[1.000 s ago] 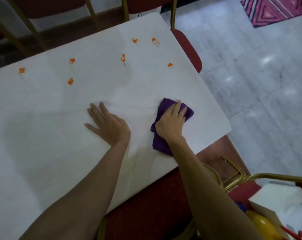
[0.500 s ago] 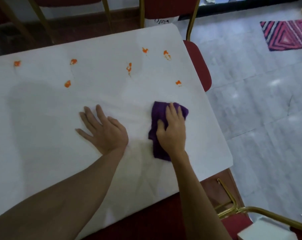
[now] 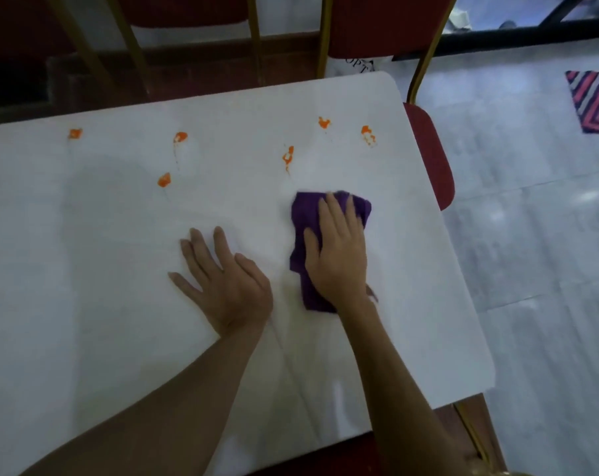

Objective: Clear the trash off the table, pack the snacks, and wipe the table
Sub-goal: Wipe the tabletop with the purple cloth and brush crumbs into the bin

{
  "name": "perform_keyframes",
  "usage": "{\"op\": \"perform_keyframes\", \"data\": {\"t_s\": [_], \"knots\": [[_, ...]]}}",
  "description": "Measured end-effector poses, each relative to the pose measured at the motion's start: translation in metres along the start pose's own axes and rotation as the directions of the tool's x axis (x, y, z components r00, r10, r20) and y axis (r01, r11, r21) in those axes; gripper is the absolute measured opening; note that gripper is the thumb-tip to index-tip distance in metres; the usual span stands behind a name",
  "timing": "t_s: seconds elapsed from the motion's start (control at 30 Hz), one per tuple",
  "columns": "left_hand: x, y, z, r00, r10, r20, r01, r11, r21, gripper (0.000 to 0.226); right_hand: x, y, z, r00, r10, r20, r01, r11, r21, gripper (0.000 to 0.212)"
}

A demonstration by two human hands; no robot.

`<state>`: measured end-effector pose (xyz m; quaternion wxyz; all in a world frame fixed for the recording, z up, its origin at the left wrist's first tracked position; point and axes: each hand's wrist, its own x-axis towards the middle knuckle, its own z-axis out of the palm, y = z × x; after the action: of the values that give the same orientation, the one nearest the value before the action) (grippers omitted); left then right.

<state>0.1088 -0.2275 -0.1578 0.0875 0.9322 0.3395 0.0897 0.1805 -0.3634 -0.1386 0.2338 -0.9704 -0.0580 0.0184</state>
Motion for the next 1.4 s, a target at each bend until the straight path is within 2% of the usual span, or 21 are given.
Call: {"op": "perform_keyframes", "data": {"t_s": [0.07, 0.17, 0.27, 0.33, 0.4, 0.5, 0.6, 0.67, 0.73, 0.8, 0.87, 0.9, 0.93, 1.0, 1.1, 1.17, 1.27, 1.33, 1.4], "knots": [[0.000, 0.002, 0.000, 1.000, 0.001, -0.005, -0.001, 1.000, -0.011, 0.051, -0.012, 0.022, -0.003, 0.997, 0.048, -0.068, -0.050, 0.999, -0.021, 0.052], [0.002, 0.005, -0.001, 1.000, -0.010, -0.009, 0.010, 1.000, -0.011, 0.050, 0.033, 0.049, -0.014, 0.974, 0.155, -0.164, -0.167, 0.984, -0.062, 0.054], [0.002, 0.005, -0.003, 1.000, -0.002, -0.006, 0.002, 1.000, -0.006, 0.051, 0.115, 0.059, -0.026, 0.944, 0.300, -0.139, -0.313, 0.947, -0.079, 0.059], [0.000, 0.003, -0.003, 1.000, 0.018, 0.004, -0.018, 1.000, 0.006, 0.052, 0.166, 0.053, -0.034, 0.935, 0.338, -0.106, -0.347, 0.935, -0.074, 0.060], [0.001, 0.003, -0.002, 1.000, 0.014, 0.008, -0.014, 1.000, 0.012, 0.052, 0.198, 0.037, -0.029, 0.959, 0.278, -0.056, -0.281, 0.958, -0.062, 0.060], [0.001, 0.002, -0.003, 1.000, 0.013, 0.006, -0.013, 1.000, 0.019, 0.052, 0.194, -0.006, -0.007, 0.999, 0.037, -0.002, -0.037, 0.999, -0.015, 0.058], [0.000, 0.002, -0.005, 0.999, 0.009, 0.032, -0.010, 1.000, 0.022, 0.052, 0.132, -0.030, 0.008, 0.977, -0.206, 0.058, 0.206, 0.978, 0.014, 0.054], [0.001, 0.002, -0.007, 0.998, -0.011, 0.064, 0.010, 1.000, 0.023, 0.054, 0.086, -0.018, 0.007, 0.945, -0.314, 0.094, 0.315, 0.949, -0.006, 0.052], [0.003, 0.003, -0.007, 0.997, -0.030, 0.077, 0.030, 1.000, 0.000, 0.054, 0.070, 0.012, -0.003, 0.963, -0.268, 0.033, 0.269, 0.963, -0.025, 0.052], [0.002, 0.005, -0.007, 0.997, -0.033, 0.073, 0.035, 0.999, -0.022, 0.054, 0.097, 0.039, -0.015, 0.995, -0.068, -0.070, 0.064, 0.996, -0.057, 0.053], [0.002, 0.004, -0.007, 0.998, -0.015, 0.067, 0.016, 1.000, -0.026, 0.054, 0.141, 0.038, -0.019, 0.987, 0.111, -0.113, -0.119, 0.990, -0.073, 0.056], [0.003, 0.003, -0.005, 0.998, -0.008, 0.064, 0.010, 1.000, -0.029, 0.054, 0.159, 0.026, -0.016, 0.981, 0.151, -0.123, -0.160, 0.985, -0.070, 0.057], [0.004, 0.002, -0.005, 0.998, -0.011, 0.060, 0.013, 0.999, -0.035, 0.053, 0.170, 0.008, -0.007, 0.981, 0.149, -0.124, -0.158, 0.985, -0.065, 0.057], [0.004, 0.001, -0.006, 0.998, -0.016, 0.060, 0.019, 0.999, -0.040, 0.053, 0.166, -0.034, 0.016, 0.995, 0.040, -0.095, -0.047, 0.996, -0.071, 0.057], [0.003, -0.001, -0.009, 0.998, 0.002, 0.066, 0.001, 0.999, -0.045, 0.053, 0.101, -0.074, 0.038, 0.969, -0.246, 0.002, 0.246, 0.967, -0.068, 0.054], [0.002, -0.002, -0.010, 0.997, 0.016, 0.075, -0.011, 0.998, -0.065, 0.054, 0.049, -0.063, 0.032, 0.947, -0.318, 0.031, 0.319, 0.948, -0.011, 0.053], [0.006, -0.002, -0.015, 0.996, -0.005, 0.089, 0.017, 0.991, -0.133, 0.055, 0.014, -0.018, 0.015, 0.982, -0.186, -0.042, 0.187, 0.982, 0.022, 0.053], [0.005, -0.012, -0.020, 0.986, 0.099, 0.137, -0.070, 0.976, -0.204, 0.059, 0.031, -0.003, 0.007, 0.994, -0.040, -0.100, 0.038, 0.999, -0.023, 0.055], [0.014, -0.036, -0.023, 0.963, 0.222, 0.149, -0.176, 0.946, -0.271, 0.062, 0.070, -0.025, 0.010, 0.981, 0.120, -0.154, -0.126, 0.991, -0.033, 0.060]]}}
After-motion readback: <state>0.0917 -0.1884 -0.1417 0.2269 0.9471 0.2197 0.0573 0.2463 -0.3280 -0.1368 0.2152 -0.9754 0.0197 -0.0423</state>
